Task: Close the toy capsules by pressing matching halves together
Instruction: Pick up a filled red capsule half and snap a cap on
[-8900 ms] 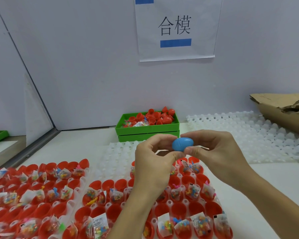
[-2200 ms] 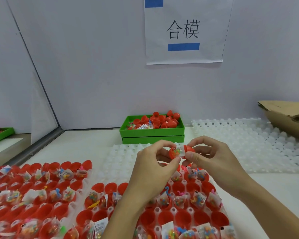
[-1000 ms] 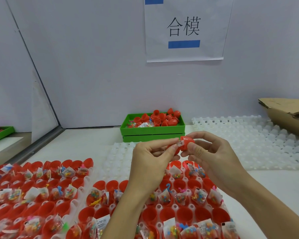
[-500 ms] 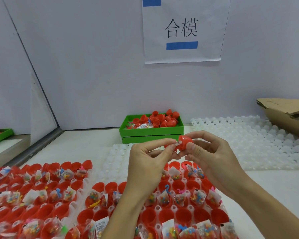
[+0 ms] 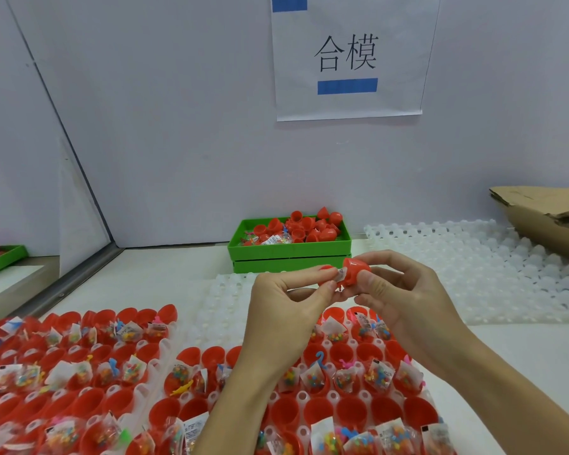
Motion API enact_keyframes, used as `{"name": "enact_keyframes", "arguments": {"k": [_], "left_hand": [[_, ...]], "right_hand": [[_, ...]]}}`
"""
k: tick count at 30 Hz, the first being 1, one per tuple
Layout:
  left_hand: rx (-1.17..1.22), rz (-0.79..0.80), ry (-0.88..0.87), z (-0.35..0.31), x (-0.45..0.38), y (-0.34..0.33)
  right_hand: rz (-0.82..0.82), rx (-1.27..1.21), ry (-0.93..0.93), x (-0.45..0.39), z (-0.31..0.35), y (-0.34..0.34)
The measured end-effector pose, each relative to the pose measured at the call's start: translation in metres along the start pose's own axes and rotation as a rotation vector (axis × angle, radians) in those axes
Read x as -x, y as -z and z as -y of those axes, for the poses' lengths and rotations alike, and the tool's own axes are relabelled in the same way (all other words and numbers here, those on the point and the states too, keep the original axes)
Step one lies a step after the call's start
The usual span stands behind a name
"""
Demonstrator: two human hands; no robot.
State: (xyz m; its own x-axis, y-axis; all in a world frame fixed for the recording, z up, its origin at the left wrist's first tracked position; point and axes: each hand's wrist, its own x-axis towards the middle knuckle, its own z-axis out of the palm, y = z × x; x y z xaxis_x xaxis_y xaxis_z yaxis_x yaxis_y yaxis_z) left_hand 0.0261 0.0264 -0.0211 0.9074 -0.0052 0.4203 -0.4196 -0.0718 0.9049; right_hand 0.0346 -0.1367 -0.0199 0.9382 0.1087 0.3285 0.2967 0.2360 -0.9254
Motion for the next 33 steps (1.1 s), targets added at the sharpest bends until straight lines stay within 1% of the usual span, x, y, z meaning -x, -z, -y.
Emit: {"name": "enact_keyframes", "arguments": {"k": [3, 7, 10, 15, 22, 24, 27, 33], "left_hand": [[-0.034, 0.027, -0.004, -0.001, 0.001, -0.001], [-0.066, -0.005, -0.005, 0.001, 0.002, -0.003], [-0.033, -0.014, -0.014, 0.003, 0.000, -0.003], [0.092, -0.027, 0.003, 0.002, -0.001, -0.006], [0.047, -0.060, -0.016, 0.003, 0.000, -0.006], [-0.004, -0.068, -0.046, 0.003, 0.000, -0.006], [-0.037, -0.065, -0.071, 0.002, 0.001, -0.005], [-0.092, -0.090, -0.108, 0.004, 0.002, -0.005]], "right_hand": [[-0.001, -0.026, -0.003, 0.000, 0.001, 0.001], [-0.003, -0.005, -0.015, 0.000, 0.001, 0.002], [-0.005, 0.014, -0.007, 0.000, 0.002, 0.002], [-0.009, 0.007, -0.004, -0.001, 0.003, 0.004], [-0.005, -0.001, 0.010, -0.001, 0.003, 0.006], [-0.022, 0.055, 0.037, 0.000, 0.002, 0.005], [-0.061, 0.207, 0.110, 0.001, 0.004, 0.001], [-0.028, 0.403, 0.197, 0.004, 0.001, -0.004]]}}
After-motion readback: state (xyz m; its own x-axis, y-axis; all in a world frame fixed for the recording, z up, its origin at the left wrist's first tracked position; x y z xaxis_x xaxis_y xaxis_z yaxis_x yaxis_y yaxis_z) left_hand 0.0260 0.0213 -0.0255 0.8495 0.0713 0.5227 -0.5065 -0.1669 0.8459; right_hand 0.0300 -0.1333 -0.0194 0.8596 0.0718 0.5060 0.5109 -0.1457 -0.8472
